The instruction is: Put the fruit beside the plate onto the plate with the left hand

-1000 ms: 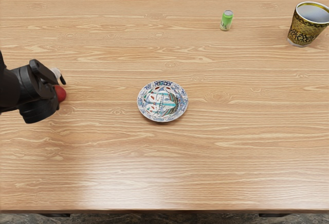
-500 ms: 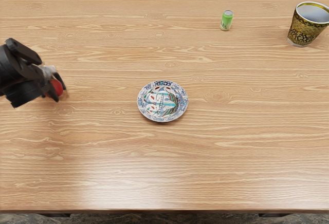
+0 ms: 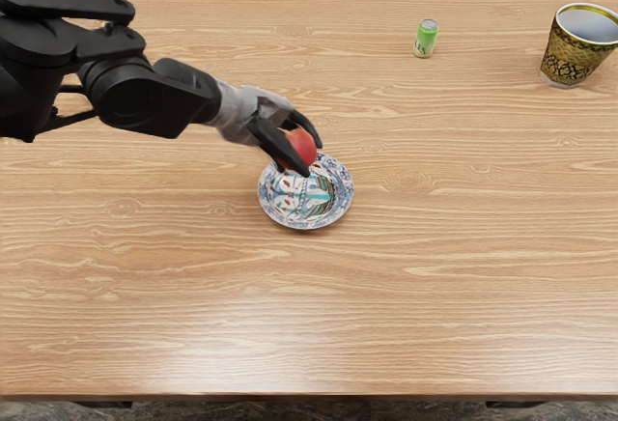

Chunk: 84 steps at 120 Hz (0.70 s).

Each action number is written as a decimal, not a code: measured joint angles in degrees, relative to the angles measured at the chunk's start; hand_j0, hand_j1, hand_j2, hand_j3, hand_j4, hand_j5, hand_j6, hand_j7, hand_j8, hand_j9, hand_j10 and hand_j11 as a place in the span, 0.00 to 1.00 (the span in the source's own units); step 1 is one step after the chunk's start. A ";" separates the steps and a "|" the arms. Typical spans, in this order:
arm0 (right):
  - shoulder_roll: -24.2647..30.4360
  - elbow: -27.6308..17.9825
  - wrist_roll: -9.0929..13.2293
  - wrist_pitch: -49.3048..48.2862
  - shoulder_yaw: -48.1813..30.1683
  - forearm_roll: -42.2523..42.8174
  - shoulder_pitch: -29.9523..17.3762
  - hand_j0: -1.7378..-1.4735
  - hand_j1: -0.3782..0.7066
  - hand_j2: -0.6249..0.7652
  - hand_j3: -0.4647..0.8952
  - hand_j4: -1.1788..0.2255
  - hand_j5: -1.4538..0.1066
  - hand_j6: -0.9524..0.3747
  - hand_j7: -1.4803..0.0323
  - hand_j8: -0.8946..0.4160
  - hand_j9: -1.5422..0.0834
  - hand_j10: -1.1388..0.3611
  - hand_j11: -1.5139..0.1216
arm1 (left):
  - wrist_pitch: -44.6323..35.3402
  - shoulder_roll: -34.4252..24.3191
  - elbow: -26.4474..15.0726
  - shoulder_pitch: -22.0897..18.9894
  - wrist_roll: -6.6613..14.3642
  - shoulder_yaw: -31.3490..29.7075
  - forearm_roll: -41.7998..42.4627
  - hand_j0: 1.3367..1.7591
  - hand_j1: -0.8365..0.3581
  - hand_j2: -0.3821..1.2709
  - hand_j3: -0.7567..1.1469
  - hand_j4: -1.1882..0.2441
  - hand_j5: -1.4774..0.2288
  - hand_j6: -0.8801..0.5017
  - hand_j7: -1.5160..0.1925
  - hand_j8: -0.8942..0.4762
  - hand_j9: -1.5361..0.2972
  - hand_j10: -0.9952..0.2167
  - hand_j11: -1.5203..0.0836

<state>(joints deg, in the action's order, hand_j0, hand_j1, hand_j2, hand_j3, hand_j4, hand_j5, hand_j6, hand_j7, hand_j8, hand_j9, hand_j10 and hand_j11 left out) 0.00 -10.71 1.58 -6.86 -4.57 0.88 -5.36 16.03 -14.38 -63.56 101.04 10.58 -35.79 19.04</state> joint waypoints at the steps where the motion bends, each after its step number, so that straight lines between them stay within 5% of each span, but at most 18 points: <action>1: 0.00 0.00 0.00 0.00 0.00 0.00 0.00 0.30 0.04 0.45 0.34 0.83 0.92 0.71 0.97 0.67 0.94 0.75 0.91 | 0.06 0.22 0.32 -0.22 0.04 0.36 -0.19 0.71 0.36 0.36 0.40 0.40 0.25 0.47 0.24 0.46 0.21 0.14 0.21; 46: 0.00 0.02 0.00 0.00 0.00 0.00 0.00 0.30 0.04 0.45 0.34 0.83 0.92 0.71 0.97 0.67 0.94 0.75 0.91 | -0.01 3.10 8.34 -5.03 0.60 4.35 -3.72 0.71 0.32 0.39 0.40 0.42 0.27 0.49 0.27 0.48 0.22 0.11 0.22; 73: 0.00 0.00 0.00 0.00 0.00 0.00 0.00 0.30 0.04 0.45 0.34 0.83 0.92 0.71 0.97 0.67 0.94 0.75 0.91 | 0.29 3.91 8.82 -7.43 0.51 4.15 -6.83 0.74 0.73 0.29 0.40 0.66 0.64 0.56 0.65 0.57 0.60 0.59 0.68; 84: 0.00 0.00 0.00 0.00 0.00 0.00 0.00 0.30 0.04 0.45 0.34 0.83 0.92 0.71 0.97 0.67 0.94 0.75 0.91 | 0.63 3.85 8.73 -7.07 0.50 4.13 -8.01 0.75 0.82 0.27 0.40 0.72 0.72 0.59 0.74 0.60 0.69 0.67 0.77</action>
<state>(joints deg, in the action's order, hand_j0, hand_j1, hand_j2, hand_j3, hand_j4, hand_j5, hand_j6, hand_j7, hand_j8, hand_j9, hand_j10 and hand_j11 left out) 0.00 -10.71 1.58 -6.86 -4.57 0.88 -5.36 16.66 -10.52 -54.83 93.96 11.09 -31.66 11.03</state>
